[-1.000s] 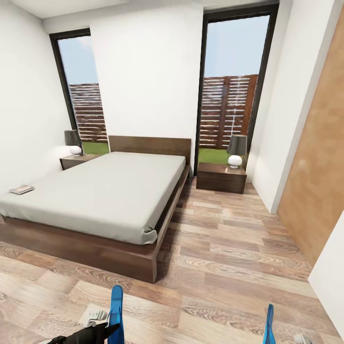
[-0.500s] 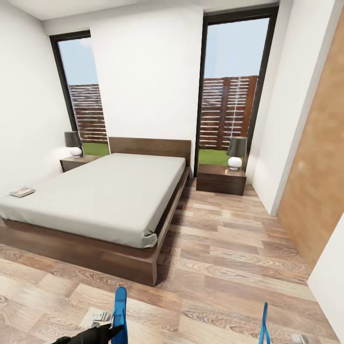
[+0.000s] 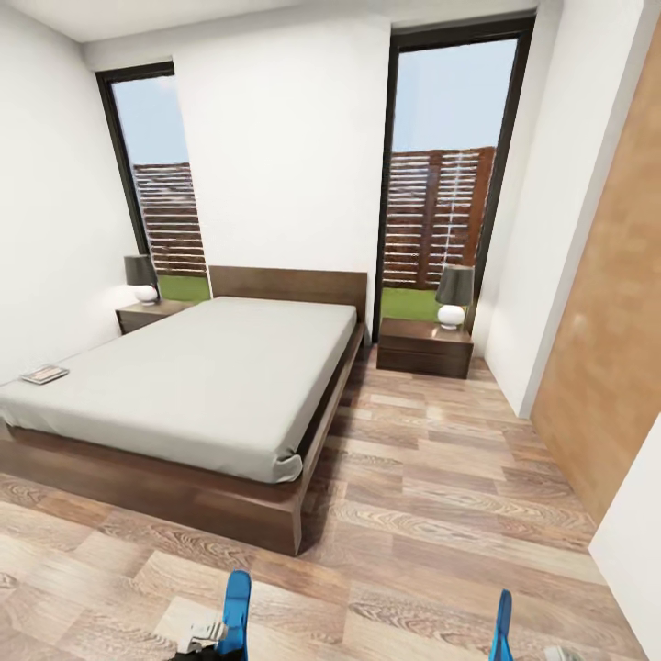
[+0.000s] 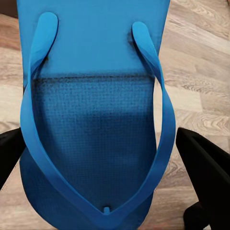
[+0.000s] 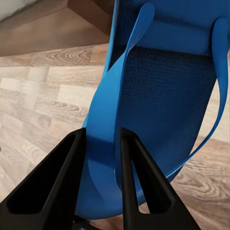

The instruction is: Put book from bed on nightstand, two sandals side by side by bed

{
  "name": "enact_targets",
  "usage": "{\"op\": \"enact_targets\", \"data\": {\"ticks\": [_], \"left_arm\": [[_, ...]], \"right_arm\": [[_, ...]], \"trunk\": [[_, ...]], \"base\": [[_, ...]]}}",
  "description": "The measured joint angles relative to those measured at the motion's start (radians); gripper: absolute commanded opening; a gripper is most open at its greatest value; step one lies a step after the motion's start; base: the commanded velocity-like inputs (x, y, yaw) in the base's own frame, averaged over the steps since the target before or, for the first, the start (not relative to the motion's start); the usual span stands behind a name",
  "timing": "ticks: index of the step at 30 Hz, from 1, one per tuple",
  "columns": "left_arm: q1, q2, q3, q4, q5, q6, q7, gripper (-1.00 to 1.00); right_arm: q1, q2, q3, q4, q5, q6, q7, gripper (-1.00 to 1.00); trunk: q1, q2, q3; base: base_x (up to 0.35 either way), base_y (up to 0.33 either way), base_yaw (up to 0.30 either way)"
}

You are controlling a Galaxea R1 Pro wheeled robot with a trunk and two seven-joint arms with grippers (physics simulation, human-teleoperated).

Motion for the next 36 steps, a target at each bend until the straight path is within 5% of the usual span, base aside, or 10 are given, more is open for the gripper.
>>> {"op": "enact_targets", "data": {"ticks": [21, 36], "left_arm": [[0.000, -0.001, 0.003, 0.025, 0.010, -0.051, 0.001, -1.00], [0.000, -0.002, 0.002, 0.025, 0.009, -0.051, 0.001, -1.00]], "right_arm": [[0.000, 0.002, -0.001, -0.001, -0.003, 0.000, -0.005, -1.00], [0.000, 0.002, -0.001, -0.002, -0.004, 0.001, -0.002, -1.00]], "trunk": [[-0.008, 0.014, 0.006], [-0.008, 0.014, 0.006]], "base": [[0.000, 0.000, -0.007], [0.000, 0.000, -0.261]]}}
